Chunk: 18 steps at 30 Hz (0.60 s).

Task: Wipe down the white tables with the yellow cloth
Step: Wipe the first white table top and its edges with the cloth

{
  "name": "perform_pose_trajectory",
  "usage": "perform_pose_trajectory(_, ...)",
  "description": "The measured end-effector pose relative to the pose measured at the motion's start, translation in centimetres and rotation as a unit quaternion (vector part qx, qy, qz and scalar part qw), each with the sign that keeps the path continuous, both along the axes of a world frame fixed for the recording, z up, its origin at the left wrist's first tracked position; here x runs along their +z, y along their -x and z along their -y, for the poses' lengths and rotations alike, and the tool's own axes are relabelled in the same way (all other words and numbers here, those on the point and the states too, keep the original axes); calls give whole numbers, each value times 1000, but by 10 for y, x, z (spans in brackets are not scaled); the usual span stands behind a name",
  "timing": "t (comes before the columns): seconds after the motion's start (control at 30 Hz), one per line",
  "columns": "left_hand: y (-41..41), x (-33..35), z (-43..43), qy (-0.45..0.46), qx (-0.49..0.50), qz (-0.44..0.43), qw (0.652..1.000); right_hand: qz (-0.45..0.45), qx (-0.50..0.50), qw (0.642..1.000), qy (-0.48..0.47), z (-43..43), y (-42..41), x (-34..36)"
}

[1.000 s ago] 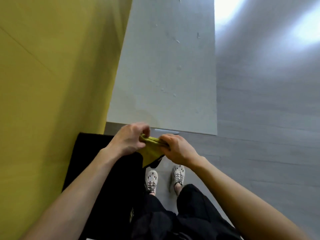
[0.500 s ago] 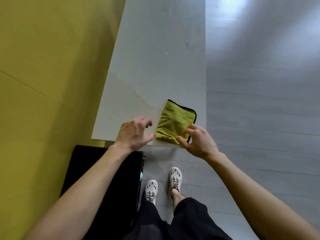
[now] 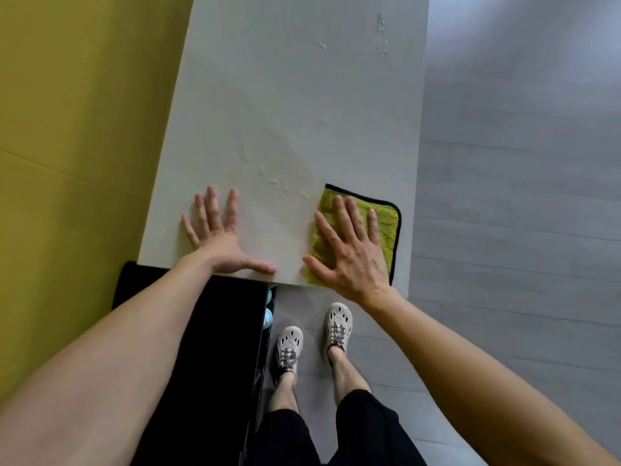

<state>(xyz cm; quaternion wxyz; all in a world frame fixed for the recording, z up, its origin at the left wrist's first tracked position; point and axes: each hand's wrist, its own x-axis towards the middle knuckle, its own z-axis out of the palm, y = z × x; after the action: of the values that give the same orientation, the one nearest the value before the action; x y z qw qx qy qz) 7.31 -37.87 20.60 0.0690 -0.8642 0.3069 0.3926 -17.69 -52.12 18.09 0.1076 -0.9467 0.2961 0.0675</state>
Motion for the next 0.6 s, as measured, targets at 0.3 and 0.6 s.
perform_pose_trajectory(0.3, 5, 7, -2, -2, 0, -2, 1000, 34, -188, 982, 9, 88, -55, -8)
perform_pose_trajectory(0.6, 7, 9, -4, -6, -1, 5, 1000, 69, 80, 994, -6, 72, 6, -11)
